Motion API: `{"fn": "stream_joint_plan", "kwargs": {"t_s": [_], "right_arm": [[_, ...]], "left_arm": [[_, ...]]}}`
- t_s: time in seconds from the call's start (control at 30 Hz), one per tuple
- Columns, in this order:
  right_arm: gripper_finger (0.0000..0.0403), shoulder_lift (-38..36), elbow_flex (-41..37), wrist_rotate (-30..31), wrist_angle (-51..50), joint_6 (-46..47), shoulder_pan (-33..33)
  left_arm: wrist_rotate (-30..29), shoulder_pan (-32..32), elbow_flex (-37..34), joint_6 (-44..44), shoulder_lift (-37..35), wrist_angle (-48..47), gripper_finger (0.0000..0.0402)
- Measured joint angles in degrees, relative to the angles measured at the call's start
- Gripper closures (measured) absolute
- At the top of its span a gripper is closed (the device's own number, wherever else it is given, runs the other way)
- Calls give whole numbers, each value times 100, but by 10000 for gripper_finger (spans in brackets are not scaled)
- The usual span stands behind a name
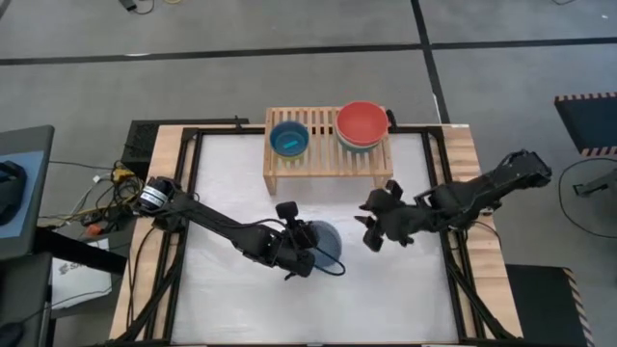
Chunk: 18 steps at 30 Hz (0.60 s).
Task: Place and stack bowls onto a shelf
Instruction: Stack the blue bowl on top of the orange bowls on the shelf
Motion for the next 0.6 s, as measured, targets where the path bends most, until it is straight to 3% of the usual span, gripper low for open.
{"fn": "stream_joint_plan", "kwargs": {"t_s": [0.3,0.6], "right_arm": [[234,457,-323,506,1338,-1012,295],[234,1197,-216,1621,1376,-1578,278]], "left_arm": [[-986,6,399,136,2,27,401],[-1572,10,628,343,0,98,401]]}}
